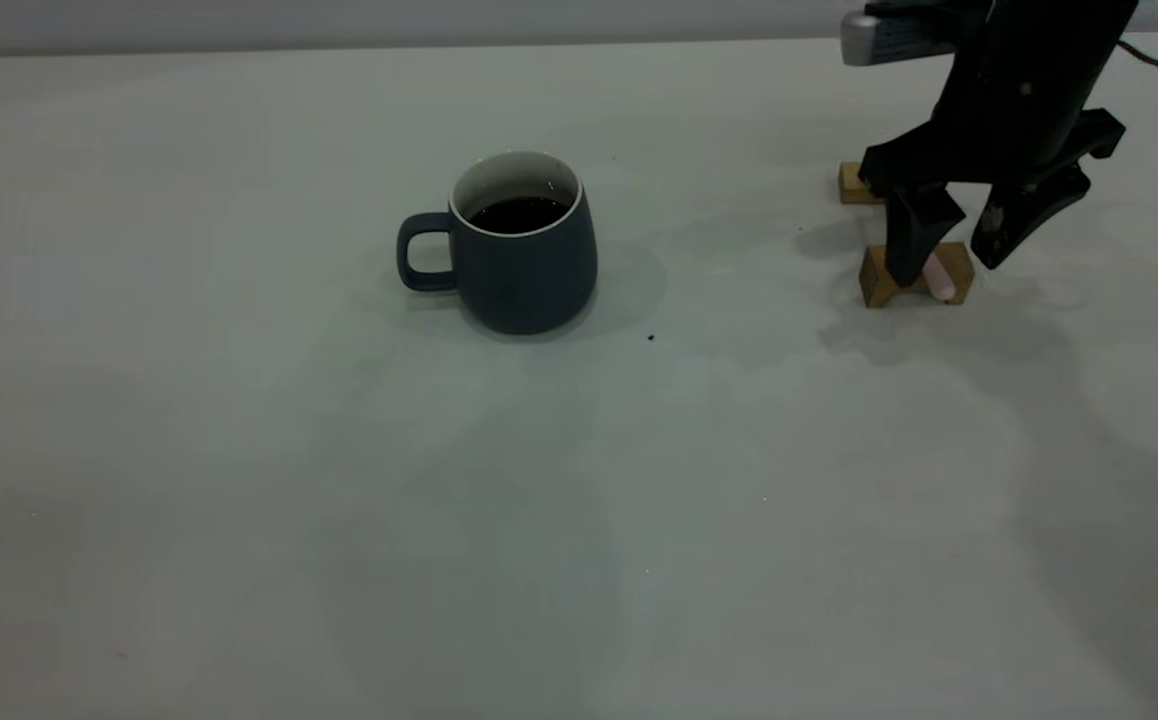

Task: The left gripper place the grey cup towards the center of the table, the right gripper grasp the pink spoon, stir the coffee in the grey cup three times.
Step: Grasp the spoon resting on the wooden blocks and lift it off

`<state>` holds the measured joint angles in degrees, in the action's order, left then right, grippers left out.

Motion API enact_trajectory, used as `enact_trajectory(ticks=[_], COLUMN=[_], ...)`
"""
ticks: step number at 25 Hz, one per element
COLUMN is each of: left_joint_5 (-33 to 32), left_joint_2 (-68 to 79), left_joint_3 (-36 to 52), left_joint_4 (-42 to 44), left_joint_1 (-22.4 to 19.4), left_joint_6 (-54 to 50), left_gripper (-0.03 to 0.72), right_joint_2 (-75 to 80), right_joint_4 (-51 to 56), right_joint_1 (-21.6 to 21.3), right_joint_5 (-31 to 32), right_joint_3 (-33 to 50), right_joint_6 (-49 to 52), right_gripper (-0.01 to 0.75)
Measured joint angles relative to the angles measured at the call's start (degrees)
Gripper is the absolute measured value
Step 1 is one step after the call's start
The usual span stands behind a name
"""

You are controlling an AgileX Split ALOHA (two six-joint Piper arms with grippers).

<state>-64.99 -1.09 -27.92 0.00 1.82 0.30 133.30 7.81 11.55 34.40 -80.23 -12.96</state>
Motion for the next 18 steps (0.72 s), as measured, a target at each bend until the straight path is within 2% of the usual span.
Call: enact_trajectory(ticks=[6,9,12,16,17,18], left_joint_5=[0.0,0.0,0.0,0.0,0.0,0.0], left_joint_2=[0.0,0.0,0.0,0.0,0.0,0.0], left_joint_3=[0.0,0.0,0.0,0.0,0.0,0.0], left_joint_4=[0.0,0.0,0.0,0.0,0.0,0.0], left_joint_1=[0.0,0.0,0.0,0.0,0.0,0.0], left_joint_6=[0.1,0.1,0.1,0.1,0.1,0.1], left_gripper=[0.331,0.331,0.331,0.331,0.331,0.331], right_joint_2=[2.2,2.5,2.5,2.5,2.5,2.5], right_joint_4=[0.0,-0.1,-0.1,-0.4,-0.6,-1.3], right_joint_1=[0.0,-0.1,-0.1,-0.1,-0.1,-0.1], right_joint_5=[-0.5,-0.8,-1.9,-2.1,-2.1,-2.0], right_joint_3=[-0.5,-0.5,-0.6,-0.6,-0.6,-0.6], right_joint_6=[0.0,0.0,0.1,0.3,0.5,0.8], right_gripper=[0.616,0.557,0.434,0.175,0.137,0.138])
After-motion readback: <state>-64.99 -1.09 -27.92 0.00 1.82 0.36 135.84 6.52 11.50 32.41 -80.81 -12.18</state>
